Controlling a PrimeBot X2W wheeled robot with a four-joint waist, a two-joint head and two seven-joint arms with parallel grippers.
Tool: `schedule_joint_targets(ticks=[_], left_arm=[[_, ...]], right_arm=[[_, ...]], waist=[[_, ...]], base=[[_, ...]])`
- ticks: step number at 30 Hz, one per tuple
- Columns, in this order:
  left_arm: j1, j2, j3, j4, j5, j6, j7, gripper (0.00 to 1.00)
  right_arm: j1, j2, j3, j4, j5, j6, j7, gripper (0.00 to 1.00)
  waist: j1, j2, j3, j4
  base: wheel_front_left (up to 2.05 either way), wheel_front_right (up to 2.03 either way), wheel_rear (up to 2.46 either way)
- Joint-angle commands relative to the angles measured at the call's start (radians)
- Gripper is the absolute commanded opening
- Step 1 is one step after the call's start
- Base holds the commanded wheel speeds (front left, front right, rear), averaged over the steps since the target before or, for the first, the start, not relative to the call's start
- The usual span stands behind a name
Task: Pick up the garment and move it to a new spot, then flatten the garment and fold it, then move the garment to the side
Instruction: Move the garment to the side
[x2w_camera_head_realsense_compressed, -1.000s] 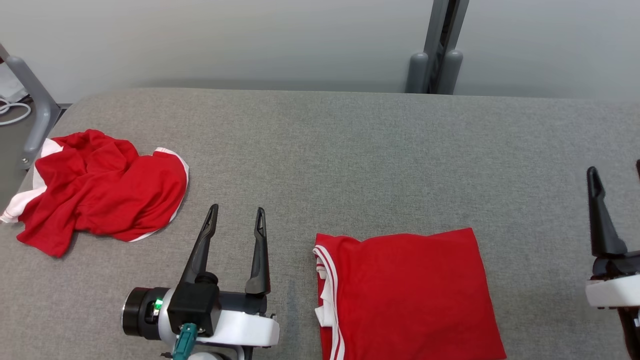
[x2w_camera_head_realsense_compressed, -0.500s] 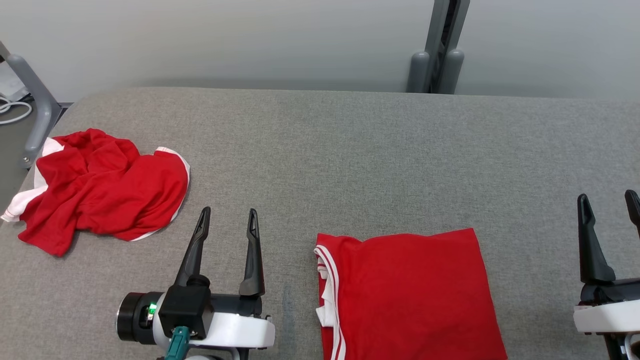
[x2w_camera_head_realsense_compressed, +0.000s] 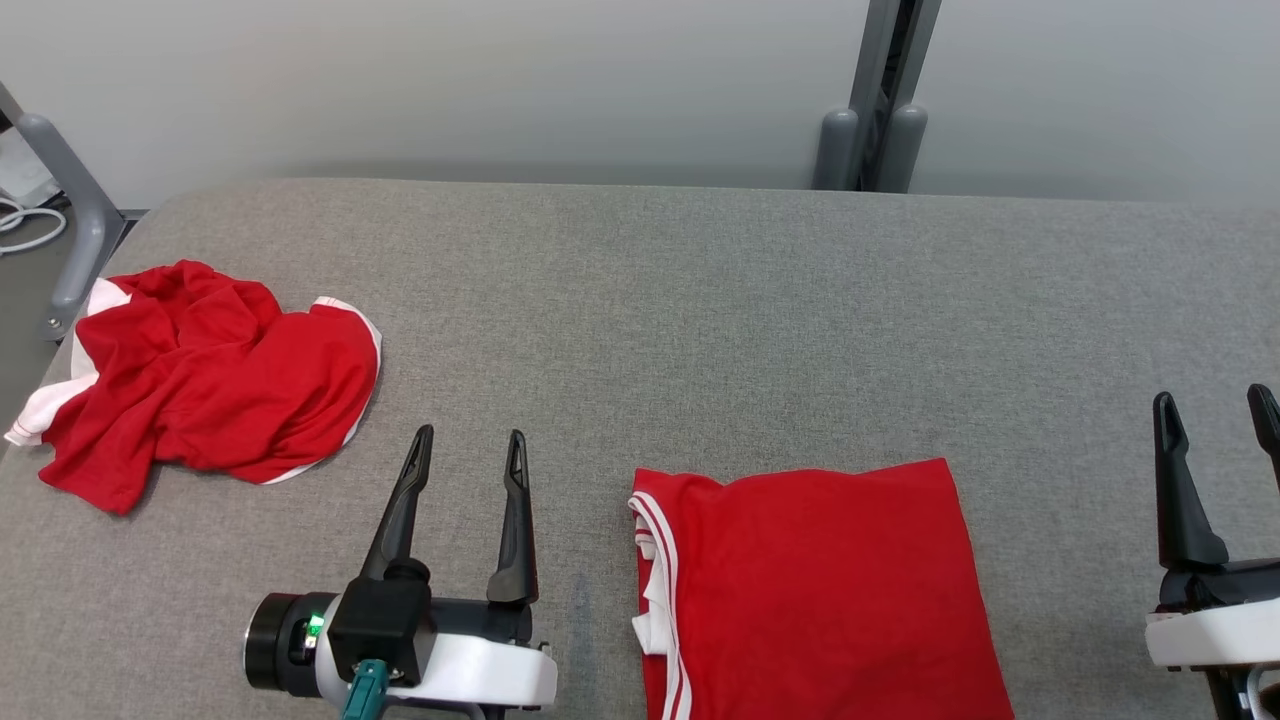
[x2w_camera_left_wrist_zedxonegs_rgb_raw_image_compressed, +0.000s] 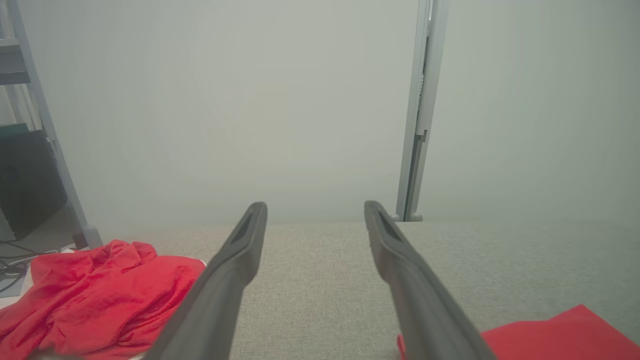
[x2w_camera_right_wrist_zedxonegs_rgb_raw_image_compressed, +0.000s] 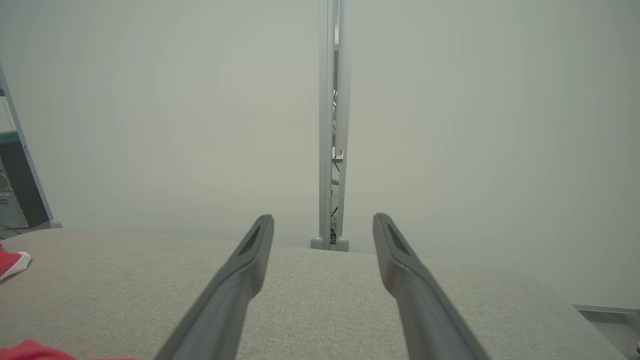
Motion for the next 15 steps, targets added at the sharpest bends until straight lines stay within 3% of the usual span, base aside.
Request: schedule_joint_targets(ticks=[1,15], left_arm=[[0.005,0.004,0.002,0.002,-0.001,-0.006,-0.004,1.00],[0.001,0.004,0.006,0.009,0.006,-0.012,-0.004,1.00]], right_arm=[[-0.004,-0.001,0.000,0.002,-0.006,0.000,-0.005,1.00],[-0.009,0.003,0.004,0.009,-0.008,0.000,-0.005,1.00]], waist=[[0.0000,0.0000,0.000,0.000],[0.0000,0.0000,-0.002,0.000]], base=[[0.00,0.00,0.00],[0.00,0.00,0.00]])
